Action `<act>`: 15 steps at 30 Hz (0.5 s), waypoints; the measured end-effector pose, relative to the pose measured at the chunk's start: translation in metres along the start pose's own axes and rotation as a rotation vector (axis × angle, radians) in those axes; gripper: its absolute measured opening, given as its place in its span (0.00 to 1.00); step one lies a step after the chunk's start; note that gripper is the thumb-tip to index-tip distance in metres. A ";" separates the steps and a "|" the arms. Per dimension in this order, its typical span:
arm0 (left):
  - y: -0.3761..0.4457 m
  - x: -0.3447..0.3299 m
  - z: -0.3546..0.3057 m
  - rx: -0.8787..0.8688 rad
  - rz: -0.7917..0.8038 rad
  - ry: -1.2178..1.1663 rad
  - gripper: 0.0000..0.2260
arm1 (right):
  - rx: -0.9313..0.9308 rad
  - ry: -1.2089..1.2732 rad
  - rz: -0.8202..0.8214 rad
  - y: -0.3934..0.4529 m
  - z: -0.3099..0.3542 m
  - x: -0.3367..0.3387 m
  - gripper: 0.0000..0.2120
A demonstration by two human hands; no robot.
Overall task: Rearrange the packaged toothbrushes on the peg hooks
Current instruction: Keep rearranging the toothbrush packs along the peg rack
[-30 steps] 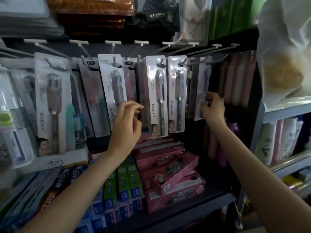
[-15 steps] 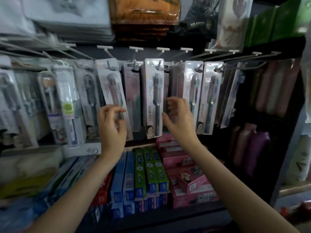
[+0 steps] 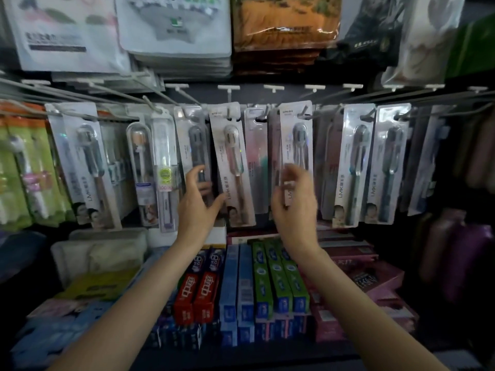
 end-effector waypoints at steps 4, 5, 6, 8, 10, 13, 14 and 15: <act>-0.003 -0.008 0.003 0.083 0.063 -0.048 0.25 | -0.021 -0.040 0.216 -0.007 0.006 -0.039 0.22; -0.004 -0.011 0.003 0.099 0.064 -0.070 0.22 | -0.059 -0.070 0.249 -0.007 0.002 -0.047 0.23; -0.005 -0.013 0.003 0.117 0.055 -0.086 0.18 | -0.103 -0.093 0.285 -0.005 -0.003 -0.054 0.25; -0.004 -0.014 0.005 0.122 0.038 -0.077 0.10 | -0.206 -0.085 0.353 0.000 -0.009 -0.062 0.28; -0.003 -0.009 0.010 0.084 0.051 -0.047 0.04 | -0.293 -0.050 0.410 0.006 -0.015 -0.068 0.31; -0.003 0.003 0.016 0.080 0.093 -0.049 0.05 | -0.404 0.009 0.464 0.010 -0.024 -0.077 0.32; -0.003 0.007 0.017 0.099 0.102 -0.078 0.07 | -0.447 0.037 0.475 0.009 -0.025 -0.079 0.32; -0.003 0.010 0.018 0.121 0.112 -0.107 0.09 | -0.482 0.053 0.485 0.008 -0.026 -0.083 0.31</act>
Point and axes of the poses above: each hand's wrist, its own y-axis towards the middle knuckle, its own x-axis out of the back of the hand, z = x × y, the point moved 4 cm from there along y, towards the middle knuckle, and after that the axes turned 15 degrees about -y, right-handed, at the moved point
